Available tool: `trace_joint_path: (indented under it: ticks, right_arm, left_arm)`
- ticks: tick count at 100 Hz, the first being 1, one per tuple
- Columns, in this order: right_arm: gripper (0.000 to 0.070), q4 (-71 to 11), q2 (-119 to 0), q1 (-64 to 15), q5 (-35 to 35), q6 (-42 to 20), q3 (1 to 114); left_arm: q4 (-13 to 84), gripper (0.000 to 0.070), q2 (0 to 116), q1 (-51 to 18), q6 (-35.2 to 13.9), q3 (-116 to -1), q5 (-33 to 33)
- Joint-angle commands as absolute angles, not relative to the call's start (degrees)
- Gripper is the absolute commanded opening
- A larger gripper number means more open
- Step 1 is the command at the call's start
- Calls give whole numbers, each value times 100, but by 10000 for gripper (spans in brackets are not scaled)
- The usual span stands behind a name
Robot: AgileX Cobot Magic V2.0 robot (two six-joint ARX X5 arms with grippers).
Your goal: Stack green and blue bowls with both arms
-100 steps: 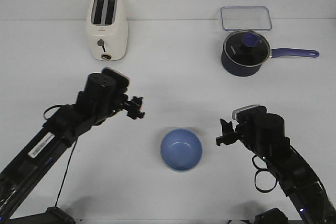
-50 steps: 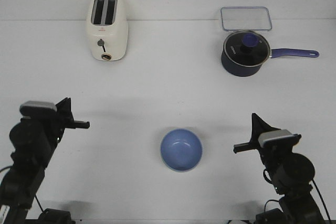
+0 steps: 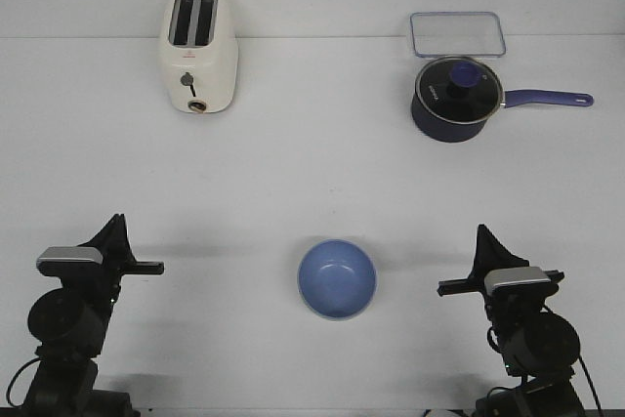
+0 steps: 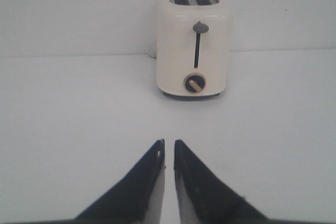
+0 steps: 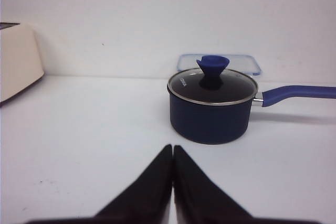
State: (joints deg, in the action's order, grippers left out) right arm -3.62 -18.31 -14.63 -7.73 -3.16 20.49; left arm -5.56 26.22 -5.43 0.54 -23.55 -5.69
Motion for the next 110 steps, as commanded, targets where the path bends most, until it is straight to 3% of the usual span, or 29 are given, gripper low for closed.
trace_joint_path:
  ticks: [1, 64, 85, 97, 110]
  right_arm:
    - [0, -298, -1841, -1481, -788, -274, 2082]
    - [0, -298, -1841, -1481, -792, -274, 2082]
    - [0, -298, -1841, -1481, -792, -274, 2082]
    - [0, -298, -1841, -1481, -792, -274, 2082]
    - [0, -298, -1841, -1481, -792, -274, 2082]
  left_arm:
    - [-604, 15, 2615, -554, 43, -2440, -558]
    - [-683, 15, 2265, -558, 71, -2349, -558]
    - [-1260, 15, 1310, -283, 80, -1295, -427]
    - [-1168, 15, 674, -86, 82, -757, 36]
    - [-1179, 15, 178, 49, 82, -373, 69]
